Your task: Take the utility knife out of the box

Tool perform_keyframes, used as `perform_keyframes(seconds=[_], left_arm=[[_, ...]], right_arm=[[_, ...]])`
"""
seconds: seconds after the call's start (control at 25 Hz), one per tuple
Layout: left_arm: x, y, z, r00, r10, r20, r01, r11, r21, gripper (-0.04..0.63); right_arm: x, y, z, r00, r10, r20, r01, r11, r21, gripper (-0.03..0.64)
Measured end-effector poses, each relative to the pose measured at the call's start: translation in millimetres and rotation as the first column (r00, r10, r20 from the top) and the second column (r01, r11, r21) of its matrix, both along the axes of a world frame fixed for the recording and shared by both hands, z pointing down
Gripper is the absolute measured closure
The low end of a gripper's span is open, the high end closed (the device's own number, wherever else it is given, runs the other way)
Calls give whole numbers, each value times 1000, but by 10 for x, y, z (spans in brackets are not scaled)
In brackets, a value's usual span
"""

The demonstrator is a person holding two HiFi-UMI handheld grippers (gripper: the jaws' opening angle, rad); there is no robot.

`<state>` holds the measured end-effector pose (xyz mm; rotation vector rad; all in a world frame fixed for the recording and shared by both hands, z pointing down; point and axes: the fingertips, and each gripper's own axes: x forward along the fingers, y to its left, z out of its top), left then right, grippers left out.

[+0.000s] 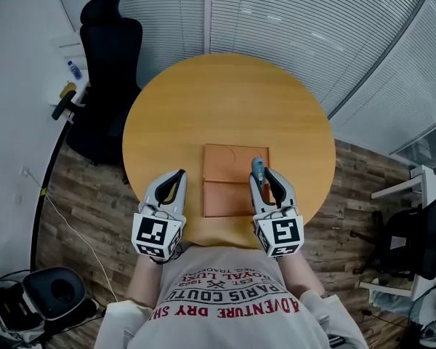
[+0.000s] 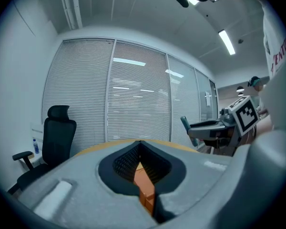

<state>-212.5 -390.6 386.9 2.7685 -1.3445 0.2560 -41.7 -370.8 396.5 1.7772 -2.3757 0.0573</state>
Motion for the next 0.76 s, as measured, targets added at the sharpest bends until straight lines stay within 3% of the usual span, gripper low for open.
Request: perform_keyframes(seconds=[0.76], left_arm=[[47,-59,85,1000,10,-7,-10,1000,-20,600]], right_arm=[[59,-46,93,999,33,-27,-34,999,-23,483]])
